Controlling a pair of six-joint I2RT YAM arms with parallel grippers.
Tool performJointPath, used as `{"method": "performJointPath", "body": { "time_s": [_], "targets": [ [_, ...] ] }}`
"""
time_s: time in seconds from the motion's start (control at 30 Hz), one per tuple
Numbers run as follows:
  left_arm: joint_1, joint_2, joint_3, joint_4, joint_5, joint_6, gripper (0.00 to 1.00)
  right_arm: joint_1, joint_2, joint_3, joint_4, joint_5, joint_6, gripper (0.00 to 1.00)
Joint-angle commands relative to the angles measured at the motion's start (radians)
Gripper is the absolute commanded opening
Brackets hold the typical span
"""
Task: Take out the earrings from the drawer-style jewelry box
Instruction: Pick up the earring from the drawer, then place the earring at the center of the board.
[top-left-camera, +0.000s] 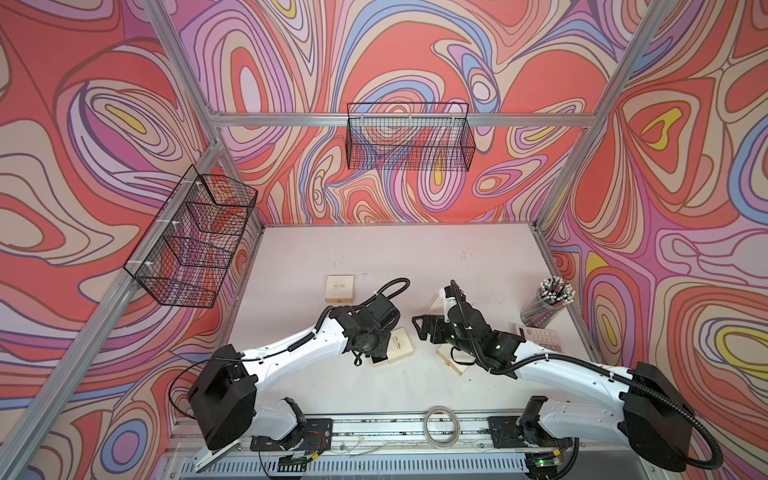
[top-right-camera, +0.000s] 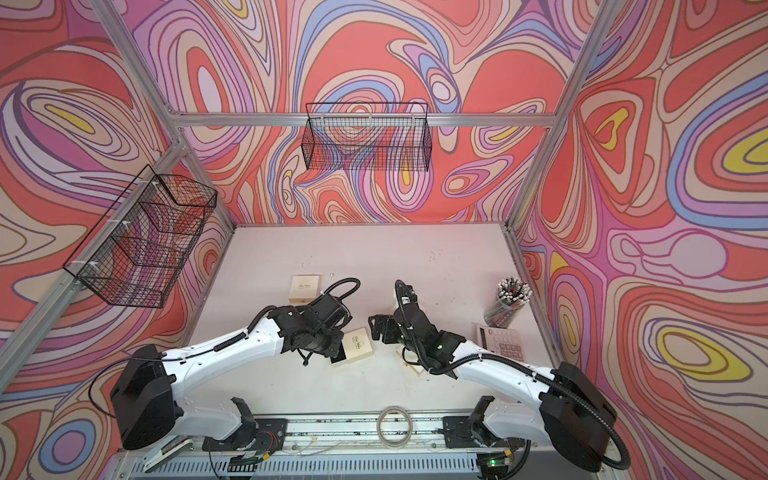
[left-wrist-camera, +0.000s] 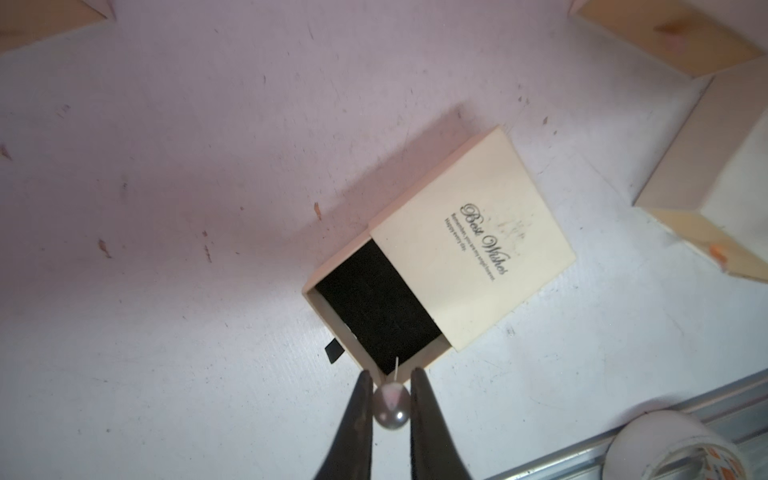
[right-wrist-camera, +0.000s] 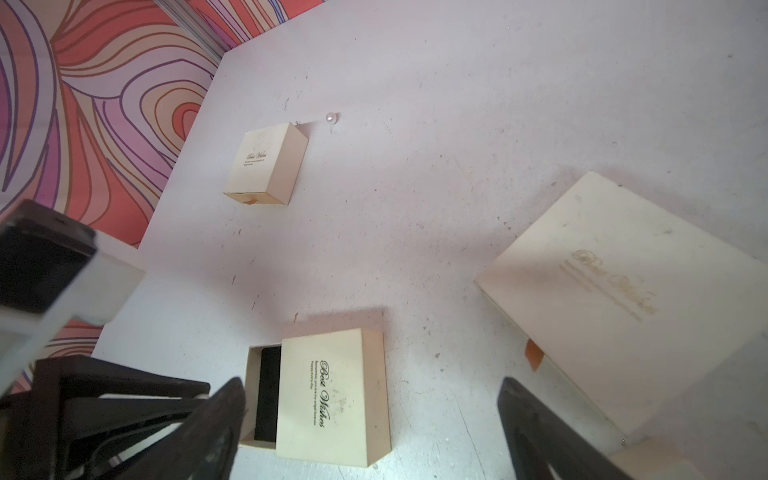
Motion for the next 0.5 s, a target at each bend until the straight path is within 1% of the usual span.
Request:
{"method": "performJointPath", "body": {
  "time_s": [0.0, 0.2, 0.4, 0.47],
  "targets": [
    [0.010, -0.009, 0.084, -0.055, -0.069, -0.030, 0.15, -0.004, 0.005, 0.024, 0.028, 0.009, -0.016, 0.97],
    [0.095, 0.087, 0.235, -0.019, -0.017, 0.012, 0.15, -0.003, -0.012, 0.022, 0.056, 0.021, -0.019, 0.97],
    [0.192, 0.272, 0.403, -0.001, 0.017, 0.040, 0.14, -0.004, -0.077, -0.035, 0.140, 0.037, 0.013, 0.97],
    [0.221, 0.350, 0.462, 0.005, 0.027, 0.052, 0.14, -0.004, -0.077, -0.041, 0.141, 0.032, 0.013, 0.97]
  ]
}}
